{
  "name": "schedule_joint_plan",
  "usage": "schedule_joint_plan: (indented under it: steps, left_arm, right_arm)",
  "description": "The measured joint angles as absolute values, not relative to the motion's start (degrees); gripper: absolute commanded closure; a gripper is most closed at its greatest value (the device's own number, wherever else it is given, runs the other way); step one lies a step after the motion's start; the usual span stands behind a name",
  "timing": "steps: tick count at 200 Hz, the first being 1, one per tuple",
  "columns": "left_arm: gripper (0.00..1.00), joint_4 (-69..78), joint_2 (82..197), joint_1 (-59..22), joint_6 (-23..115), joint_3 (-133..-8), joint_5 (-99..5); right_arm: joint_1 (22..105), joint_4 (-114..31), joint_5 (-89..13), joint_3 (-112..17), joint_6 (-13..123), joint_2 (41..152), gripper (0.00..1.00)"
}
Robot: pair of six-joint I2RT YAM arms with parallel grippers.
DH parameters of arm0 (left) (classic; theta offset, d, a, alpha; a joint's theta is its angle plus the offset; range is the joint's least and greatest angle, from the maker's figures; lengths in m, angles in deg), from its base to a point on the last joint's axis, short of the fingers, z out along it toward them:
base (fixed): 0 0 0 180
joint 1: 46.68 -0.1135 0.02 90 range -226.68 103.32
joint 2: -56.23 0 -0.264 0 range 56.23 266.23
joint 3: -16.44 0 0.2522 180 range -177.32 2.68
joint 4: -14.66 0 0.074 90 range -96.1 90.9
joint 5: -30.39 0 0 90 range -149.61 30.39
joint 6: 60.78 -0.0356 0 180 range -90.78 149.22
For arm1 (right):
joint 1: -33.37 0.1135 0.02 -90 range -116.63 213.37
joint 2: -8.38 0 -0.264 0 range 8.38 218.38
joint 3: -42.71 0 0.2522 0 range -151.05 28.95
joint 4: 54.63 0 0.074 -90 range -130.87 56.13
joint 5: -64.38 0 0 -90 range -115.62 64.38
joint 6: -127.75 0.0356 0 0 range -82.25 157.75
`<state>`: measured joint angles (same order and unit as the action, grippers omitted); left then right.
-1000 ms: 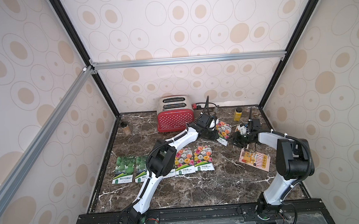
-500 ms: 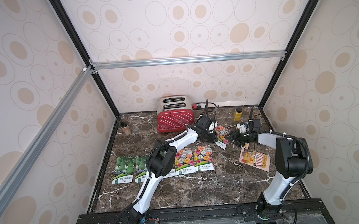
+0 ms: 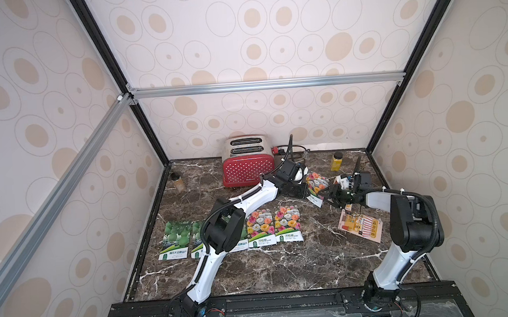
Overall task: Arrange the seed packets in a row
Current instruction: Place the seed packet at the center of the board.
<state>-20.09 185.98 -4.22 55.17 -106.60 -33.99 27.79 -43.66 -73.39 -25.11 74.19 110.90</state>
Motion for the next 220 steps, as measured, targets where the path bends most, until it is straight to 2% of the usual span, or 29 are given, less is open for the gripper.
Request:
schedule_joint_plan:
  steps: [17,67,93,106,116,120,160,220]
  left_arm:
    - [0.79,-20.03,185.98,-4.22,55.33,-106.38,-33.94]
    - [0.78,-19.53,185.98,-4.22,55.59,-106.18,-33.72]
    - [0.72,-19.33,185.98,-4.31,56.11,-105.74,-33.38]
    - [0.63,-19.4,185.98,-4.31,56.4,-105.28,-33.33]
    - [0.5,-19.64,185.96,-4.31,56.53,-104.76,-33.62]
    - [0.48,-19.88,185.85,-4.31,56.22,-104.48,-34.16]
    - [0.42,-25.56,180.39,-4.52,54.67,-98.9,-44.06]
    - [0.45,-24.62,165.09,-8.79,53.6,-89.55,-50.14]
  right_arm:
    - [27.79,-46.13,-74.72,-24.7,75.79,110.92,0.52]
    - [27.72,-53.56,-78.18,-24.0,80.71,112.26,0.75]
    - [27.66,-55.18,-79.51,-24.11,81.71,113.88,1.0]
    - [27.57,-53.08,-79.9,-24.72,81.23,114.25,1.0]
    - [27.42,-49.49,-79.53,-25.79,79.63,114.25,1.0]
    - [27.33,-47.4,-79.12,-26.51,78.41,114.22,1.0]
    - [26.58,-28.91,-75.36,-30.84,68.62,111.73,1.0]
    - [26.54,-12.64,-72.39,-30.1,58.35,110.68,1.0]
